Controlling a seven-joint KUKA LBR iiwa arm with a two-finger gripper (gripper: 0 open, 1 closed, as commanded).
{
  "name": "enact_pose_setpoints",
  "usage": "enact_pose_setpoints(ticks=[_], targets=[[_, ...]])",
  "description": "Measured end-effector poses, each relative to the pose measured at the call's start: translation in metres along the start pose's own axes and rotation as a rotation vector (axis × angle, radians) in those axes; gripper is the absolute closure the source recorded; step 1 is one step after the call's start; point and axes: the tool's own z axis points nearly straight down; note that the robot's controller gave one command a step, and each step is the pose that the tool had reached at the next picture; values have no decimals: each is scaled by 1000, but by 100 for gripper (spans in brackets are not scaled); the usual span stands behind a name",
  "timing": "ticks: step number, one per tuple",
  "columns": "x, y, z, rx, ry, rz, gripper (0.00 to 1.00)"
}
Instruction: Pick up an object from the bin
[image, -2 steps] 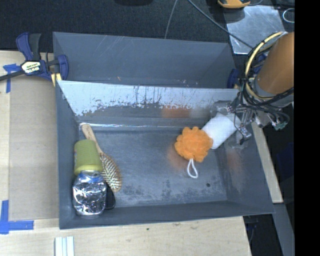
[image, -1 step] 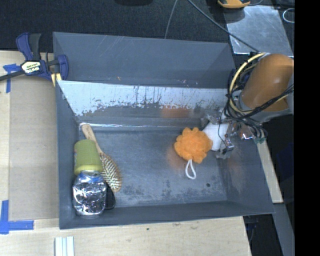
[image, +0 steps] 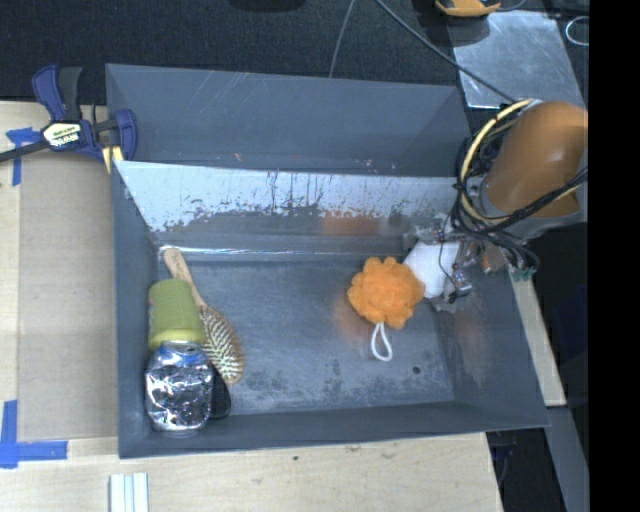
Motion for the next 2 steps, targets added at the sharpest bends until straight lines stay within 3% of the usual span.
enact_pose_setpoints(ticks=[1, 2], targets=[[-12, 20, 45, -5, 0, -14, 0], [-14, 20, 43, -6, -5, -13, 100]])
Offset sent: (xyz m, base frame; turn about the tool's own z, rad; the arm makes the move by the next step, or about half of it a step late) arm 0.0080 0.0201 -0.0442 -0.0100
